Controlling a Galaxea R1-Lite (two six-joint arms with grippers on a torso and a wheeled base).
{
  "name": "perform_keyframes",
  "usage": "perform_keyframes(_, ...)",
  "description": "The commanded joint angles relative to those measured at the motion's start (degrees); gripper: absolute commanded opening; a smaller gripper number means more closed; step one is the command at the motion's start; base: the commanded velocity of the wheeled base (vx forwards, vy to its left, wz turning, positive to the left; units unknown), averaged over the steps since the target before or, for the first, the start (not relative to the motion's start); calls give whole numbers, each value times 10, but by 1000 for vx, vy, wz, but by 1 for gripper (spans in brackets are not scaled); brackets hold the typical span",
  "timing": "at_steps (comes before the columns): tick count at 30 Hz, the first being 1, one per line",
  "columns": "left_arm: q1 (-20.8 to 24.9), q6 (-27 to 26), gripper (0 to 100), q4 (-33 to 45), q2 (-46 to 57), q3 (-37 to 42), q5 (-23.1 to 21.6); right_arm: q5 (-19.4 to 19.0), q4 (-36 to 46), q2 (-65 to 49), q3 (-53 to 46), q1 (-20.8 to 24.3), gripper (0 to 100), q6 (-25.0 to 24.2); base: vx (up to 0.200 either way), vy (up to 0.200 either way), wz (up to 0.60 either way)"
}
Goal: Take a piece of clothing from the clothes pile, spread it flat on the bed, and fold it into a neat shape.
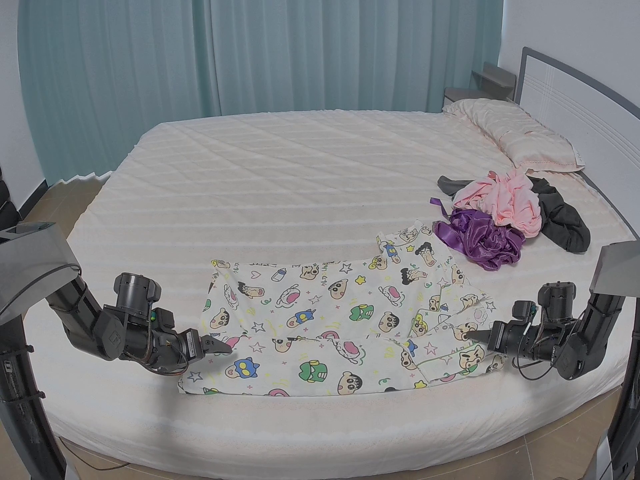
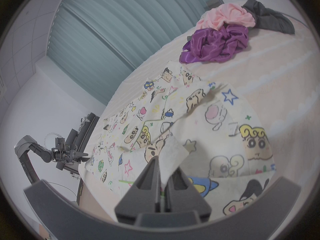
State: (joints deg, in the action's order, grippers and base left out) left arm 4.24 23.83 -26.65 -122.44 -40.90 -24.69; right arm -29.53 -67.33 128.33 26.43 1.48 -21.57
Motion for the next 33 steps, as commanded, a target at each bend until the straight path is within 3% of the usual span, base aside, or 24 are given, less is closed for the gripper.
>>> perform_keyframes(1,1,3,100,0,2,0,0,6,-1,-9,17,0,0,-1,0,0,0)
perform_keyframes(20,-4,4,100,-1,4,2,-1,34,6,38,62,2,0,-1,0,0,0)
perform_keyframes(21,-5,4,100,-1,5,2,0,34,5,40,64,2,100,-1,0,0,0)
perform_keyframes(30,-8,3,100,2,34,10,2,35,-2,27,58,-3,100,-4,0,0,0)
perform_keyframes(33,-20,14,100,0,45,14,2,55,-3,3,47,-16,100,-30,0,0,0)
